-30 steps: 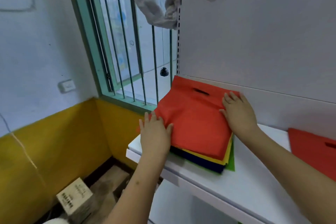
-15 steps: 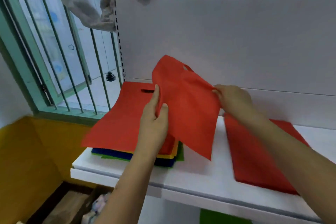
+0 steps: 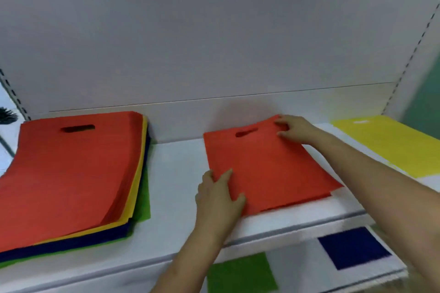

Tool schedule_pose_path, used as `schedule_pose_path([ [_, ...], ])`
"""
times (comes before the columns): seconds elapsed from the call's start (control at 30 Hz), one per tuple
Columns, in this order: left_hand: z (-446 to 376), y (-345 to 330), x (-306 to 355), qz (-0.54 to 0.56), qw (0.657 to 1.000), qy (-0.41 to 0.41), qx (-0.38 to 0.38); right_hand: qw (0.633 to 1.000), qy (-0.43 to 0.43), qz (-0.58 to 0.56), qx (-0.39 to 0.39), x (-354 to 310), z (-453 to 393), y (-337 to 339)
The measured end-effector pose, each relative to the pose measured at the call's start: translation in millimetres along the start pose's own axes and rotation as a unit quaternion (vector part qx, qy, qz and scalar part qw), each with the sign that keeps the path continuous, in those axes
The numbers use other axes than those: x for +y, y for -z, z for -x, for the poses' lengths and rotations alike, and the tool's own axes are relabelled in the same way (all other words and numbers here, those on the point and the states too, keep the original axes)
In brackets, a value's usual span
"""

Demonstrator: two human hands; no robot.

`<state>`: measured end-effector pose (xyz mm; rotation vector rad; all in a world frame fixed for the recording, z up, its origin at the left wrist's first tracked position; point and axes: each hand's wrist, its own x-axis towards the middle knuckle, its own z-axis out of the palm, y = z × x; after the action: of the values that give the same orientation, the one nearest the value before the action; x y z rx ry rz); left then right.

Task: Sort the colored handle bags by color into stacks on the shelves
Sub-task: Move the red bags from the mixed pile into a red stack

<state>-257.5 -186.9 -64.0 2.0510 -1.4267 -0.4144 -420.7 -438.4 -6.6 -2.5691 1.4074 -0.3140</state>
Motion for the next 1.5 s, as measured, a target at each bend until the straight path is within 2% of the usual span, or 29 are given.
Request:
schedule_pose_path([
  [0.13,4.2,-16.1,3.7,-0.097,0.992,-0.013,-0.085,0.997,-0.028,0.051,-0.053,5.3,-12.8,-31.1],
  [0.3,-3.9,-13.1,-0.1,-0.076,0.994,-0.011,-0.081,0.996,-0.068,0.053,-0.033,-1.6,-26.4,-45.5],
  [0.53,-8.5,8.2,-1.4,-0.089,0.989,-0.007,-0.119,0.992,-0.107,0.066,-0.008,-27.1,-35.7,-41.9],
  [0.63,-11.2,44.6,-1.6,-0.055,0.998,-0.017,-0.024,0.996,-0.053,0.024,0.064,-72.3,-47.3,-27.7],
  [0.77,-13.8,113.2,-22.1,-0.042,0.982,-0.027,0.182,0.977,0.122,-0.075,0.156,-171.8,-56.6,-14.8],
  [0.87,4.3,164.7,-54.7,-0.07,0.952,0.018,0.298,0.949,0.255,-0.119,0.141,-256.9,-45.0,-24.1],
  [0.93,24.8,193.6,-87.3,-0.104,0.928,0.086,0.347,0.941,0.312,-0.084,0.101,-302.9,-36.3,-38.6],
  [1.0,46.6,214.3,-128.9,-0.162,0.905,0.198,0.34,0.933,0.346,-0.008,0.103,-333.4,-36.3,-59.8],
  [1.07,66.1,223.3,-169.6,-0.217,0.877,0.322,0.283,0.928,0.349,0.064,0.11,-349.0,-42.9,-83.3],
  [1.13,76.5,221.5,-196.3,-0.214,0.869,0.371,0.249,0.929,0.34,0.088,0.113,-357.3,-46.3,-102.6],
  [1.3,67.1,214.0,-195.4,-0.294,0.863,0.315,0.265,0.897,0.399,0.134,0.134,-375.4,-43.5,-123.2],
  [1.37,63.8,211.0,-191.3,-0.303,0.868,0.289,0.268,0.897,0.404,0.12,0.137,-373.3,-42.8,-123.2],
  [1.43,62.4,209.4,-186.9,-0.282,0.879,0.26,0.282,0.896,0.41,0.106,0.133,-367.1,-40.9,-120.1],
  [1.5,62.1,210.9,-174.5,-0.193,0.902,0.218,0.318,0.903,0.404,0.08,0.124,-356.2,-34.9,-109.3],
])
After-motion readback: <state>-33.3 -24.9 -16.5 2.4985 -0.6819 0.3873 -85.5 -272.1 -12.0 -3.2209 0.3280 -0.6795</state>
